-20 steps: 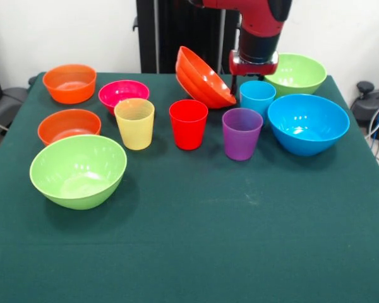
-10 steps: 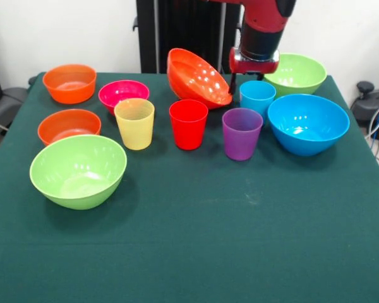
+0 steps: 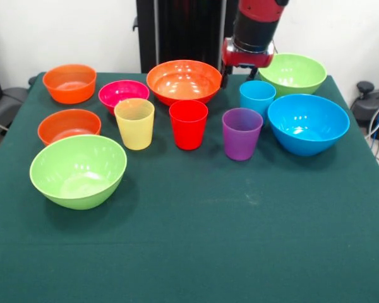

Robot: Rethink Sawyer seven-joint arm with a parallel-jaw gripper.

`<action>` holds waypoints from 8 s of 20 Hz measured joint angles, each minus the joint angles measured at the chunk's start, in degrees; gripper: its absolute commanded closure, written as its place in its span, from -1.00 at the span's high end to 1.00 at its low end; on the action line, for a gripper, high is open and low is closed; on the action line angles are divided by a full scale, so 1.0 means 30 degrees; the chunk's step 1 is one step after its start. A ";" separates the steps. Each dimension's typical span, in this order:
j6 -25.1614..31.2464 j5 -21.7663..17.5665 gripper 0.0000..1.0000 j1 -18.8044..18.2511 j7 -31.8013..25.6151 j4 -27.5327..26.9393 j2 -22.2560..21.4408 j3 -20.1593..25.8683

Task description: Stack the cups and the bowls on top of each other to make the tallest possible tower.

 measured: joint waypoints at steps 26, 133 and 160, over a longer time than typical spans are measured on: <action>0.2645 0.0000 1.00 -0.4937 0.0000 0.1193 -0.4567 0.3480; -0.1138 -0.0929 -1.00 -0.2367 0.0000 0.1466 -0.2227 0.1338; 1.3589 -0.0956 -1.00 0.1192 0.0000 -0.4203 -0.2641 -0.0376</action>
